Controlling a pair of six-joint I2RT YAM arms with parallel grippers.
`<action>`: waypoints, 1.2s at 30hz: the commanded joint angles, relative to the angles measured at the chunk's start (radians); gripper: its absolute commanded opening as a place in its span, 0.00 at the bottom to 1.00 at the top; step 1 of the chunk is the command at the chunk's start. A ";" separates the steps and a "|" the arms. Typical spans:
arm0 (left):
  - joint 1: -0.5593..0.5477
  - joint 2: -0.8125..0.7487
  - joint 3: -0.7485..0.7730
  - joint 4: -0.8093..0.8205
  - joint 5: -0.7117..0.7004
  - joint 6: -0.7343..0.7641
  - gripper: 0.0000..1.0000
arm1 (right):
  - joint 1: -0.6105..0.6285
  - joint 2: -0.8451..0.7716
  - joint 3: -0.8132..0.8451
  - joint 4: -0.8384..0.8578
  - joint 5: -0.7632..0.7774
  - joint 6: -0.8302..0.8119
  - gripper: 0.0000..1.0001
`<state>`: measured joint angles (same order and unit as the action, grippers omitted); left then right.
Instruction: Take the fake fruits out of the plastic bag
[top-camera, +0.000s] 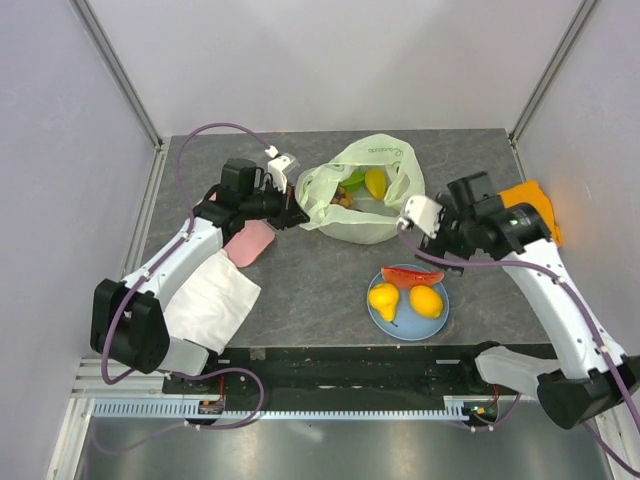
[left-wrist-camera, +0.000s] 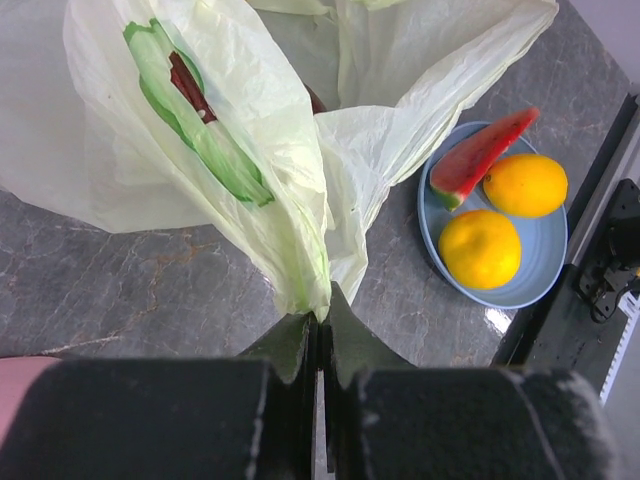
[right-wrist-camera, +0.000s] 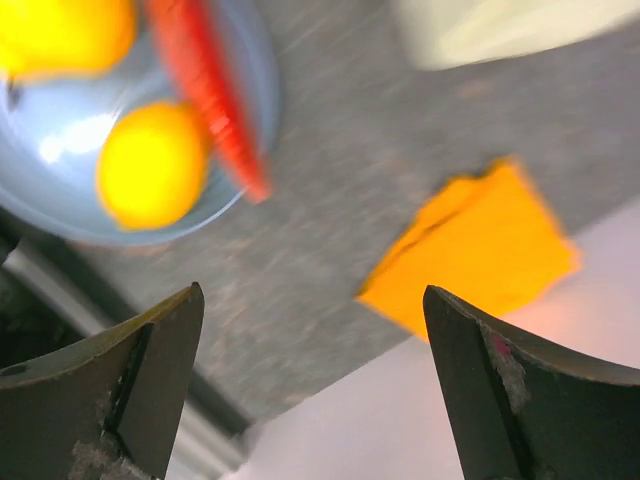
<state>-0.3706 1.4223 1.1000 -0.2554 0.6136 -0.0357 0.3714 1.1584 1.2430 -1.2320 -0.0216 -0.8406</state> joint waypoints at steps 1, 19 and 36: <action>0.004 -0.034 -0.031 0.024 0.041 0.019 0.01 | -0.006 0.029 0.173 0.182 -0.073 0.125 0.98; 0.004 -0.112 -0.081 -0.186 0.005 0.341 0.02 | 0.000 0.839 0.510 0.693 -0.158 0.603 0.59; -0.027 -0.089 -0.111 -0.367 -0.061 0.672 0.02 | 0.040 0.606 0.126 0.683 -0.201 0.695 0.68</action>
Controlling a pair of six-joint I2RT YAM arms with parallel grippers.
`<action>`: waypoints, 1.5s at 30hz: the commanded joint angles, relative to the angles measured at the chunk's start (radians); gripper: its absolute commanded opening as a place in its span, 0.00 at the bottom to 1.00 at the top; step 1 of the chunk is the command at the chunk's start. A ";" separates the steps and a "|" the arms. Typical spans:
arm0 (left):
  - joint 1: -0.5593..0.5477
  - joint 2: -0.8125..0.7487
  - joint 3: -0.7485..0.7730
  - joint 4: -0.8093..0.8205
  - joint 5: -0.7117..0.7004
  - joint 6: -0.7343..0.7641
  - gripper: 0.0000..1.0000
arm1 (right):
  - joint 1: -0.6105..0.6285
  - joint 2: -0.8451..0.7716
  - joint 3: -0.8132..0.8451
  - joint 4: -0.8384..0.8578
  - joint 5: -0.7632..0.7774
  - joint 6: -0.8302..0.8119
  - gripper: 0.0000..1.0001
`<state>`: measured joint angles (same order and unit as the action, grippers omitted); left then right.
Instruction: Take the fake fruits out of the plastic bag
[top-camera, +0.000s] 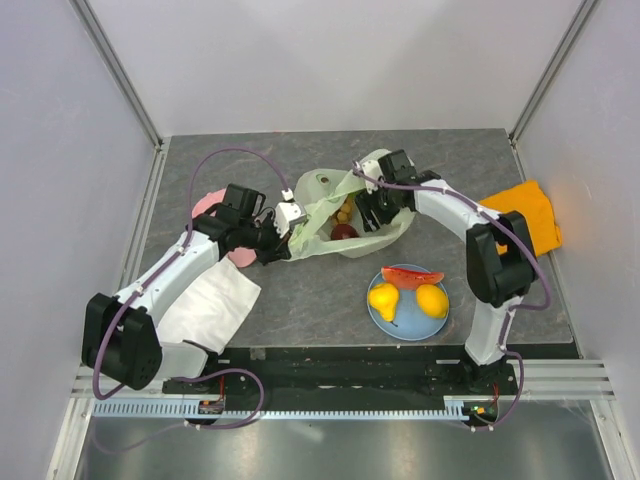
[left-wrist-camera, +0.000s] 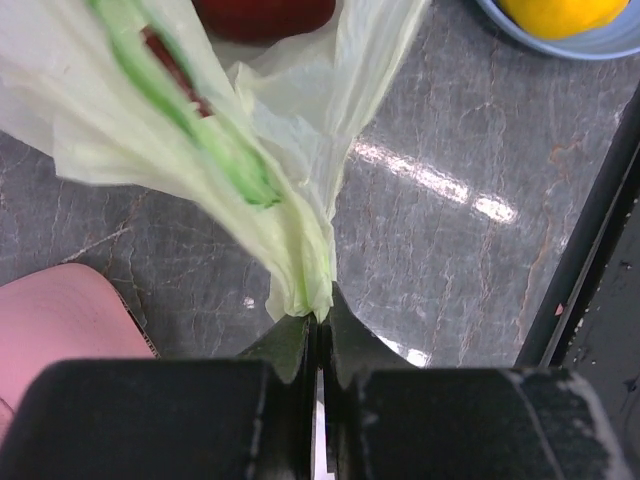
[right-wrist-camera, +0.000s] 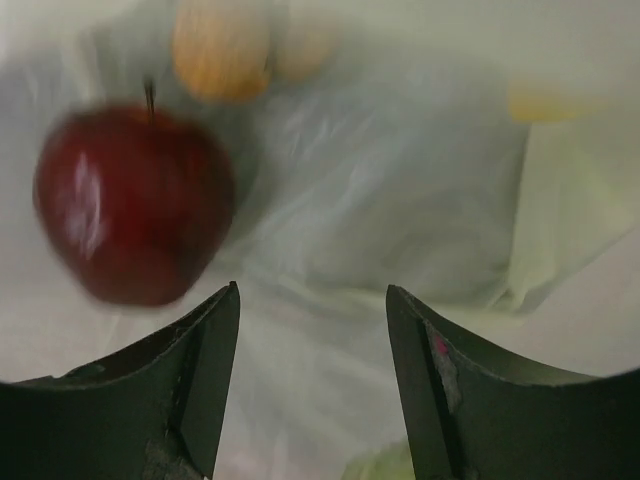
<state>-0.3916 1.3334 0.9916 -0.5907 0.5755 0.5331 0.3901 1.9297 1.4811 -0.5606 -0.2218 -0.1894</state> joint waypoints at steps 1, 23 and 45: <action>-0.006 0.004 -0.002 -0.032 -0.025 0.110 0.01 | 0.023 -0.181 -0.128 0.011 0.002 0.047 0.69; -0.058 0.052 0.088 -0.032 -0.002 0.093 0.02 | -0.056 0.262 0.330 0.105 0.292 0.036 0.76; -0.069 0.131 0.160 0.072 -0.023 -0.007 0.02 | -0.094 -0.147 0.062 0.097 -0.039 -0.027 0.18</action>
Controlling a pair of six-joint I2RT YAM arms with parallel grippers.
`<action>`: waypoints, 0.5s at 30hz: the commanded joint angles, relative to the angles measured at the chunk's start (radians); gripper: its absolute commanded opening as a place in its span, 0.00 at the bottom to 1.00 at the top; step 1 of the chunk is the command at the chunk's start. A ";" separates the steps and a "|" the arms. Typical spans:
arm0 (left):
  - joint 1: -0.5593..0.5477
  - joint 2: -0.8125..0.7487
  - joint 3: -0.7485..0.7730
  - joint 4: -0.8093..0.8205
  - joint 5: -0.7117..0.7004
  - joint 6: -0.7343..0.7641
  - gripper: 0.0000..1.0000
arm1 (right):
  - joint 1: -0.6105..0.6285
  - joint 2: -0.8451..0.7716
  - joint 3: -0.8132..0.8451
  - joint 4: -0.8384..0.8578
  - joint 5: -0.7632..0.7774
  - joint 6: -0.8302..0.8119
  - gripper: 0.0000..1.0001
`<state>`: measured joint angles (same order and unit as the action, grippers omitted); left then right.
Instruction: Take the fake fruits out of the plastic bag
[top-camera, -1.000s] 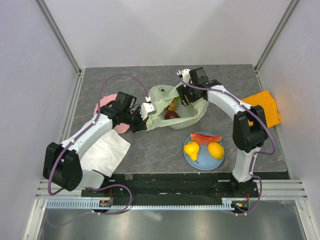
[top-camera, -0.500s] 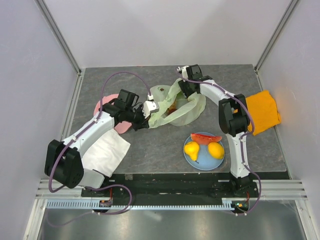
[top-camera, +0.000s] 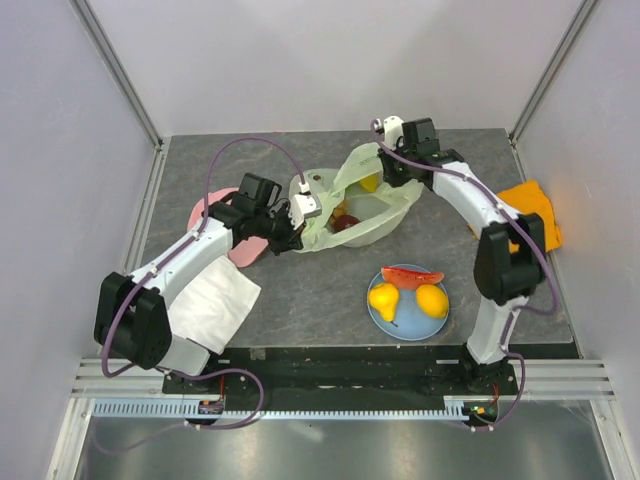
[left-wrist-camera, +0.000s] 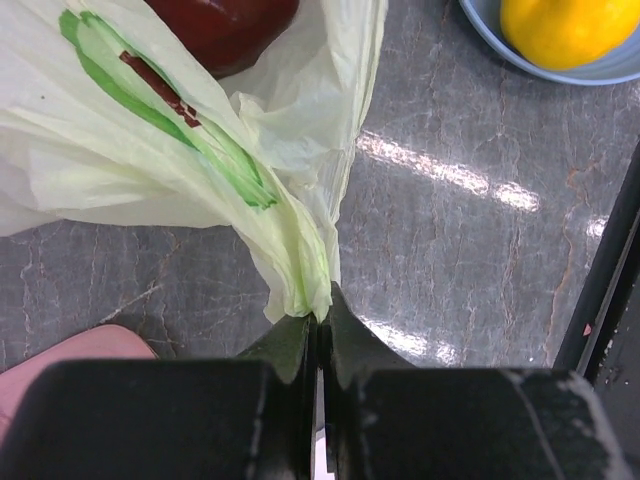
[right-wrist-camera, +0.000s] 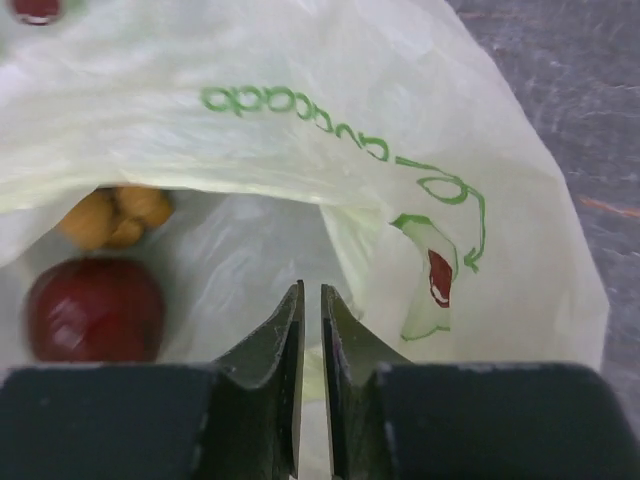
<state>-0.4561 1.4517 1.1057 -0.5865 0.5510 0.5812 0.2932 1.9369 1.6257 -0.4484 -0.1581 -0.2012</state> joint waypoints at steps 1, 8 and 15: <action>-0.004 0.016 0.049 0.071 0.006 -0.061 0.02 | 0.004 -0.167 -0.101 -0.018 -0.119 -0.012 0.19; -0.006 0.019 0.115 0.085 0.056 -0.150 0.02 | 0.004 -0.058 -0.023 -0.030 -0.210 0.077 0.46; -0.007 -0.005 0.140 0.086 0.107 -0.227 0.02 | 0.014 0.138 0.169 -0.010 -0.144 0.077 0.47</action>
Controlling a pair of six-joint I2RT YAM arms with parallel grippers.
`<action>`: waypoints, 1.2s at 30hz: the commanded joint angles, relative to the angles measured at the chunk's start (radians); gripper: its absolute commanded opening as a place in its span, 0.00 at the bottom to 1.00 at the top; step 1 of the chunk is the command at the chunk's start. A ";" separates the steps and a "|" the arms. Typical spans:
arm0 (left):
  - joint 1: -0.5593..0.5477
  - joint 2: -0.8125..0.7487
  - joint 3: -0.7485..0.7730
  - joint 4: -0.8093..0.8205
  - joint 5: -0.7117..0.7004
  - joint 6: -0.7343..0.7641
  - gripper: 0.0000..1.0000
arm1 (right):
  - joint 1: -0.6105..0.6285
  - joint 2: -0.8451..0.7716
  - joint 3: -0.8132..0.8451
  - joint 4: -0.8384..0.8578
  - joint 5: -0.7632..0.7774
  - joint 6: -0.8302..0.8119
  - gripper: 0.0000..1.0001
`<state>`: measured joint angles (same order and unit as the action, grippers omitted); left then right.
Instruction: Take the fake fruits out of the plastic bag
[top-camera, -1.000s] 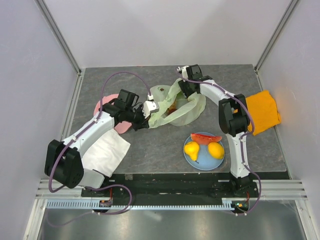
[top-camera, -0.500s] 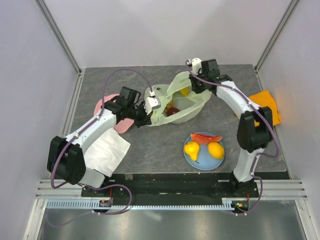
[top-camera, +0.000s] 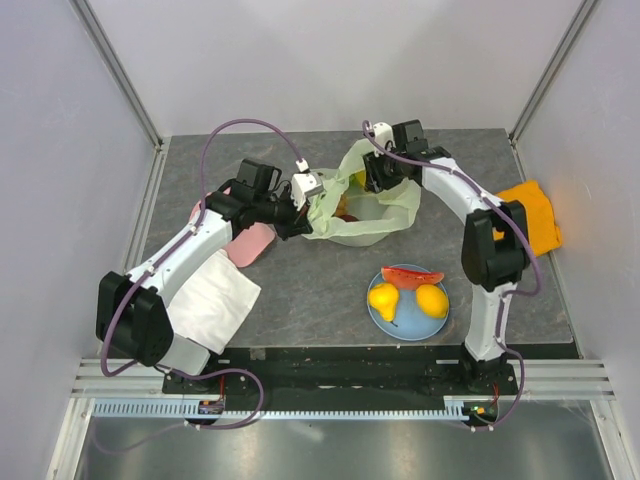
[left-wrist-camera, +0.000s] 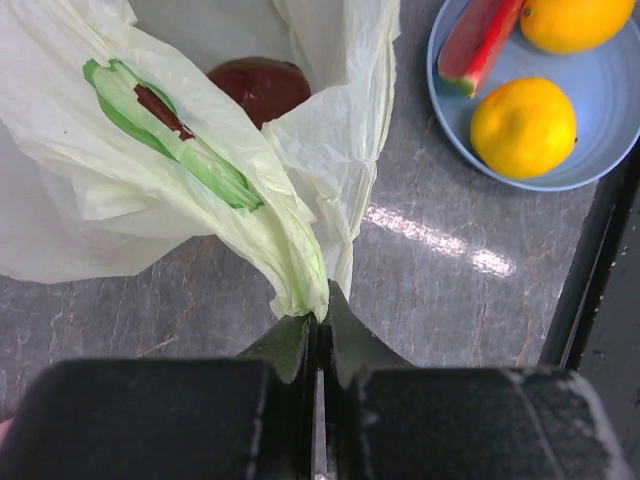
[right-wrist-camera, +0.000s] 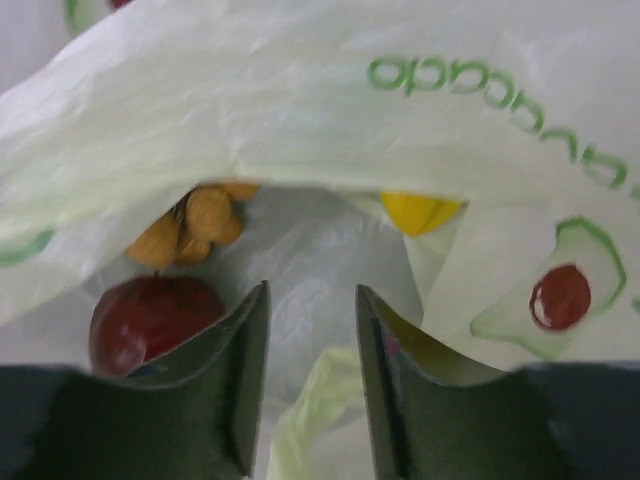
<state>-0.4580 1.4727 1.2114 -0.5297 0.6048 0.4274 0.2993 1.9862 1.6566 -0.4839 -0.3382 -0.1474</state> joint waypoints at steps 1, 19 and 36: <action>-0.005 -0.029 0.031 0.028 0.053 -0.073 0.02 | 0.008 0.135 0.179 0.033 0.077 0.035 0.54; -0.008 0.003 0.010 -0.010 0.093 -0.058 0.02 | 0.006 0.586 0.696 0.080 0.225 -0.023 0.90; -0.008 0.015 0.023 -0.001 0.075 -0.058 0.02 | 0.009 0.182 0.264 0.120 0.099 -0.083 0.88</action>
<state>-0.4622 1.4796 1.2110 -0.5426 0.6571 0.3912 0.3099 2.3600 1.9972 -0.4053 -0.1246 -0.2195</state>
